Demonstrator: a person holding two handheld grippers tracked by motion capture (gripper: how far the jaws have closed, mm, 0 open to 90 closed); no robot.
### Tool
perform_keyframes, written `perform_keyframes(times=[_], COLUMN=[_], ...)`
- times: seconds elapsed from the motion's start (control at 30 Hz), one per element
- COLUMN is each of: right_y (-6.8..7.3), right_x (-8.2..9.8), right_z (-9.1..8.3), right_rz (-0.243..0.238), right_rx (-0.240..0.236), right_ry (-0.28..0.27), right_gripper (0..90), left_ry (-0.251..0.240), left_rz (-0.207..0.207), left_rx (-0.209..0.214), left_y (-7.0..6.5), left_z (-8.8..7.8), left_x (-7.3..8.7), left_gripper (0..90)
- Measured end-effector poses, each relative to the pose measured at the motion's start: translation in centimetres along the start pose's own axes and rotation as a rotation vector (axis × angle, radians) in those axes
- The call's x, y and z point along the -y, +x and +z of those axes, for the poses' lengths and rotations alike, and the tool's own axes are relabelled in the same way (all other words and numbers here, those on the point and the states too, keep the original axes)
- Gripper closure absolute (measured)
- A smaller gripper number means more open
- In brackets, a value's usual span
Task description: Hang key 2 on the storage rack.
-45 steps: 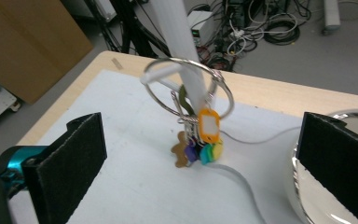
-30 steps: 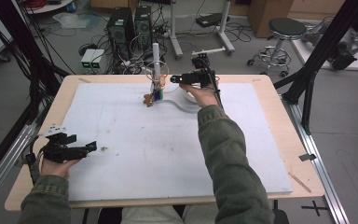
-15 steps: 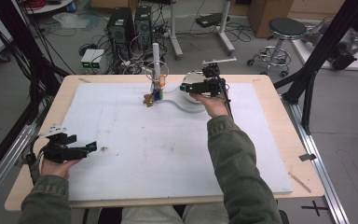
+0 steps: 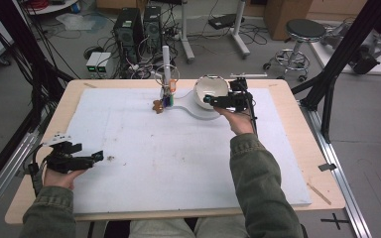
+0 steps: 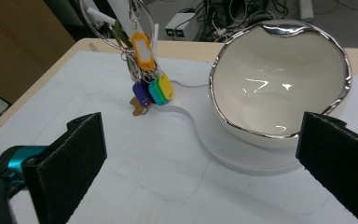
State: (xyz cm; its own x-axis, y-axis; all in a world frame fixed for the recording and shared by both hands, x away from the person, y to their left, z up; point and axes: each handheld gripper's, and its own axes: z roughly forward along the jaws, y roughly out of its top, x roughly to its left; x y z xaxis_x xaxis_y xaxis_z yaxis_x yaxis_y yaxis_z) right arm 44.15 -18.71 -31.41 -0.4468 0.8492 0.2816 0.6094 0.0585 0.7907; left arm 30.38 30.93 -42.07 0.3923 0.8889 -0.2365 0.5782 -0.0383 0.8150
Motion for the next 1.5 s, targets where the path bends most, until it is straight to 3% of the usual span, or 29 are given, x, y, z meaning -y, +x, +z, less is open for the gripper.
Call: perform_keyframes(times=[0.57, 1.07, 1.5], right_y=[-2.2, -4.5, -5.4], right_x=[2.4, 6.0, 8.3], right_z=[-1.8, -3.4, -4.5], right_rz=[-0.014, 0.023, -0.007], right_rx=[0.048, 0.067, 0.077], right_ry=[-0.011, -0.057, -0.076], right_gripper=[0.7, 0.7, 0.8], left_ry=[0.003, 0.004, -0.002], left_rz=[0.004, 0.008, 0.007], left_rx=[-0.005, -0.008, -0.013], left_y=[-0.1, -0.3, -0.3], left_z=[-0.1, -0.1, -0.3], left_x=[0.0, 0.1, 0.1], left_gripper=[1.7, 1.7, 1.7])
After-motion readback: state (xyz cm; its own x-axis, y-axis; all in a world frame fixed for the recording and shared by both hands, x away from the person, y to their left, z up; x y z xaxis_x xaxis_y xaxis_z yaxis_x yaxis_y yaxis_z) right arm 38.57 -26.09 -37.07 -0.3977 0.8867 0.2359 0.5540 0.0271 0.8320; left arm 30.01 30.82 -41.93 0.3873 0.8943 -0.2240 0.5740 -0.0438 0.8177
